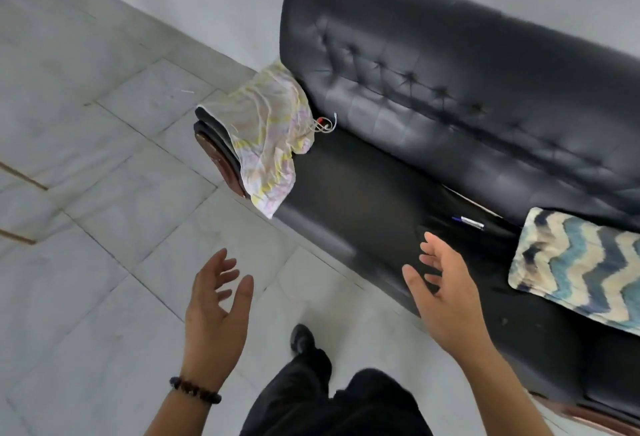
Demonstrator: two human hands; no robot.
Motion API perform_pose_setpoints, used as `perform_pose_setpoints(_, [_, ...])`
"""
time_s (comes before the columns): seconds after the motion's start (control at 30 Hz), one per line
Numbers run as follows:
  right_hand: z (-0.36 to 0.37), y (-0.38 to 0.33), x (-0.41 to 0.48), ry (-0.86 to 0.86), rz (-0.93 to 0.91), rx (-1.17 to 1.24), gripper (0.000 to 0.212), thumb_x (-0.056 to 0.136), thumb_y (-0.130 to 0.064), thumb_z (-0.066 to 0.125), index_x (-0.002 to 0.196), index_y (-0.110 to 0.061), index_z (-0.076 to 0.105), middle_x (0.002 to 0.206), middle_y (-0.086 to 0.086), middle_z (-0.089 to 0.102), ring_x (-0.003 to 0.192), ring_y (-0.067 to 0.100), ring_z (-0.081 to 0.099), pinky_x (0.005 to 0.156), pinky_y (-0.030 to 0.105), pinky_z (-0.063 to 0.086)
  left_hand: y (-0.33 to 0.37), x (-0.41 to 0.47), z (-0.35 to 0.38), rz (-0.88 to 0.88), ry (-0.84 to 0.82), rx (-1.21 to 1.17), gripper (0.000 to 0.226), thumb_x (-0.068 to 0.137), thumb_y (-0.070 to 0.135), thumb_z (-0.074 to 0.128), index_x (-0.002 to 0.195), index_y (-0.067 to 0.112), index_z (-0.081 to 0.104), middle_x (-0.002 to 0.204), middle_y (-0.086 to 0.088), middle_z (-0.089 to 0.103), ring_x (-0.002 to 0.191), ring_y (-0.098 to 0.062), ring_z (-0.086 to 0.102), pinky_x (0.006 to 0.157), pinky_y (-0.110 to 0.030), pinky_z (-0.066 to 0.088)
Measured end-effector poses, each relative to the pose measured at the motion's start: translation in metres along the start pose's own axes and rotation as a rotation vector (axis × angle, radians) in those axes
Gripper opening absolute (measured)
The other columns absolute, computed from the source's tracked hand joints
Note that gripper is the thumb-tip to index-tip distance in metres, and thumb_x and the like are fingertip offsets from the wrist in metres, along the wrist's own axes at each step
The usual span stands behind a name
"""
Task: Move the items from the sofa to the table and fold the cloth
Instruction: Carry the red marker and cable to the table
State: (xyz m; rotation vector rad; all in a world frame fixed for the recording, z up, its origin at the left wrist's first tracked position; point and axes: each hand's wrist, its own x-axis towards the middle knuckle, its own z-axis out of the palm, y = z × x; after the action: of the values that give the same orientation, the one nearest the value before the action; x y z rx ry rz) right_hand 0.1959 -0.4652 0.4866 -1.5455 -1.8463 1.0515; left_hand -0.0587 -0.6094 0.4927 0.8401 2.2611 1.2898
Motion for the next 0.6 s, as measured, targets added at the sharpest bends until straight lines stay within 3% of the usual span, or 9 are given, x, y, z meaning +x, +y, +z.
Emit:
perform_pose_setpoints(0.1, [0.020,-0.030,0.065,0.035,0.014,0.012,0.056,0.093,-0.024,0.064,0.144,-0.030,0.040,0.130,-0.014,0.050,0.118,-0.001,0.050,0.088,0.014,0.042,0.026,0.090,0.006,0.065,-0.052,0.050,0.047,0.091,0.022,0.059,0.135,0.021,0.044,0.123,0.004,0.057,0.107,-0.010,0.058,0.084,-0.023,0.045])
perform_pose_setpoints(0.3, [0.071,-0.056,0.185,0.098,0.105,0.090,0.056,0.093,-0.024,0.065,0.143,-0.031,0.041,0.128,-0.015,0.051,0.116,-0.004,0.050,0.088,0.014,0.042,0.052,0.244,0.048,0.155,-0.129,0.097,0.050,0.089,0.024,0.059,0.136,0.018,0.043,0.125,0.001,0.057,0.107,-0.013,0.058,0.088,-0.032,0.050])
perform_pose_setpoints(0.43, [0.114,-0.057,0.276,0.085,0.162,0.092,0.056,0.093,-0.024,0.065,0.143,-0.030,0.042,0.128,-0.015,0.050,0.116,-0.004,0.050,0.090,0.015,0.043,0.052,0.339,0.091,0.137,-0.202,0.138,0.051,0.089,0.026,0.060,0.137,0.017,0.043,0.126,0.001,0.056,0.106,-0.011,0.057,0.087,-0.028,0.048])
perform_pose_setpoints(0.6, [0.147,-0.080,0.391,0.066,0.228,0.079,0.054,0.093,-0.027,0.064,0.143,-0.031,0.042,0.129,-0.015,0.050,0.117,-0.002,0.051,0.093,0.019,0.046,0.071,0.457,0.127,0.141,-0.322,0.160,0.046,0.085,0.041,0.056,0.128,0.037,0.042,0.122,0.012,0.055,0.106,0.001,0.056,0.086,-0.024,0.048])
